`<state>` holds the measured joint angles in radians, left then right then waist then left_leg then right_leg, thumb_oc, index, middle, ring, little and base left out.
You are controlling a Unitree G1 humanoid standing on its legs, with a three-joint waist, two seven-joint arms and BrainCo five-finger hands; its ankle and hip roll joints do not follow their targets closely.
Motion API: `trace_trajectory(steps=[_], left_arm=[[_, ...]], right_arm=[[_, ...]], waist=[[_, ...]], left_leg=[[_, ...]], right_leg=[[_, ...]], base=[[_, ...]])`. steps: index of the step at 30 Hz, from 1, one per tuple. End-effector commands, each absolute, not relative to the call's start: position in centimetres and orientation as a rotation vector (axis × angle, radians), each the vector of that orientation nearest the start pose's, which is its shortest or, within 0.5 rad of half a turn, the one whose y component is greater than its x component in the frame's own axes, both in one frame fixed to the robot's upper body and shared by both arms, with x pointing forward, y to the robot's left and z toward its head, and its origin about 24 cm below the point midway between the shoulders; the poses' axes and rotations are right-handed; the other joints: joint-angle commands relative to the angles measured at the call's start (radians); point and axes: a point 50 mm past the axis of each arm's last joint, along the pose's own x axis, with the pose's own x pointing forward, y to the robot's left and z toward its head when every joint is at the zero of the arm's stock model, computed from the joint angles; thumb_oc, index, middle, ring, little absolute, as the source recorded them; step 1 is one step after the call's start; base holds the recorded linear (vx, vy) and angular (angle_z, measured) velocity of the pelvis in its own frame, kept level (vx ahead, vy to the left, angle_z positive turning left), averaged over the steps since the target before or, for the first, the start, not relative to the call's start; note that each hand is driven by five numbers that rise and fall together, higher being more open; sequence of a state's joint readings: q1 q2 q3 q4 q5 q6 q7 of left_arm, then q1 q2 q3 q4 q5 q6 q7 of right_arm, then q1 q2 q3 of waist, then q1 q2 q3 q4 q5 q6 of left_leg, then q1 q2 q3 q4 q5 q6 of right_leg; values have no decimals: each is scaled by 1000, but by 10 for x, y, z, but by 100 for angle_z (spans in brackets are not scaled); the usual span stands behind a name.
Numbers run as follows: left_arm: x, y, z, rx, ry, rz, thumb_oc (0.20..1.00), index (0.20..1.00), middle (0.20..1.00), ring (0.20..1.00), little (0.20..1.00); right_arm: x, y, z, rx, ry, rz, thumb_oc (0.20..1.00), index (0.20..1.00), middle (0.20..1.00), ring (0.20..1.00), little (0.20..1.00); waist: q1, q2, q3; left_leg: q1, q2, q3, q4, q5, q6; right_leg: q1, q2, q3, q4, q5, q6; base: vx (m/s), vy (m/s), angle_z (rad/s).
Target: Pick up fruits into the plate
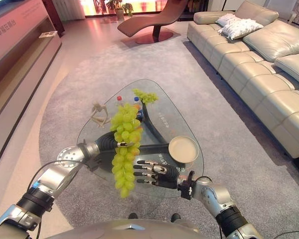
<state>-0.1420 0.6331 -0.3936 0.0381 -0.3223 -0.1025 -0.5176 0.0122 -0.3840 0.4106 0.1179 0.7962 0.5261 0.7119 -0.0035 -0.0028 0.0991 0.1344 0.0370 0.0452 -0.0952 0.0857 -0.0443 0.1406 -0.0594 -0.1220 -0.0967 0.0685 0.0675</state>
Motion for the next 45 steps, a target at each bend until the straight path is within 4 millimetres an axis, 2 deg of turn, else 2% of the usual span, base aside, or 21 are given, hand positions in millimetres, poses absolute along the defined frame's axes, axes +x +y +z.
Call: trace_trajectory(steps=[1,8,17,28,35,45], left_arm=[[267,136,97,298,-136,-950,200,200,200,200,200],[266,106,110,211,-209,-1016,200,200,200,200,200],[260,91,107,85,-196,-1023,200,200,200,200,200],[258,92,89,51,-133,-974,200,200,200,200,200],[256,93,84,78,-126,-967,200,200,200,200,200],[258,94,78,19,-84,-918,200,200,200,200,200]], right_arm=[[188,-93,-3,696,631,1135,1000,1000,1000,1000,1000],[183,-83,-5,763,617,1141,1000,1000,1000,1000,1000],[182,-74,-5,790,583,1145,1000,1000,1000,1000,1000],[174,-61,14,906,529,1272,1000,1000,1000,1000,1000],[173,-57,22,912,488,1303,1000,1000,1000,1000,1000],[182,-59,22,836,453,1212,1000,1000,1000,1000,1000]], waist=[[14,2,-16],[12,9,-26],[5,10,-22],[2,8,-15],[3,7,-13],[5,1,-14]], left_leg=[[81,-36,17,17,-188,22],[90,-42,1,15,-196,24],[96,-42,1,19,-200,27],[99,-39,6,17,-199,26],[98,-36,11,15,-199,26],[98,-34,15,15,-198,24]], right_leg=[[66,-29,-42,26,-117,42],[76,-33,-60,28,-125,43],[78,-31,-48,30,-126,38],[77,-29,-40,26,-124,40],[74,-28,-37,25,-124,42],[72,-29,-38,22,-121,43]], base=[[28,48,10],[32,23,9],[0,0,0],[0,0,0],[0,0,0],[0,0,0]])
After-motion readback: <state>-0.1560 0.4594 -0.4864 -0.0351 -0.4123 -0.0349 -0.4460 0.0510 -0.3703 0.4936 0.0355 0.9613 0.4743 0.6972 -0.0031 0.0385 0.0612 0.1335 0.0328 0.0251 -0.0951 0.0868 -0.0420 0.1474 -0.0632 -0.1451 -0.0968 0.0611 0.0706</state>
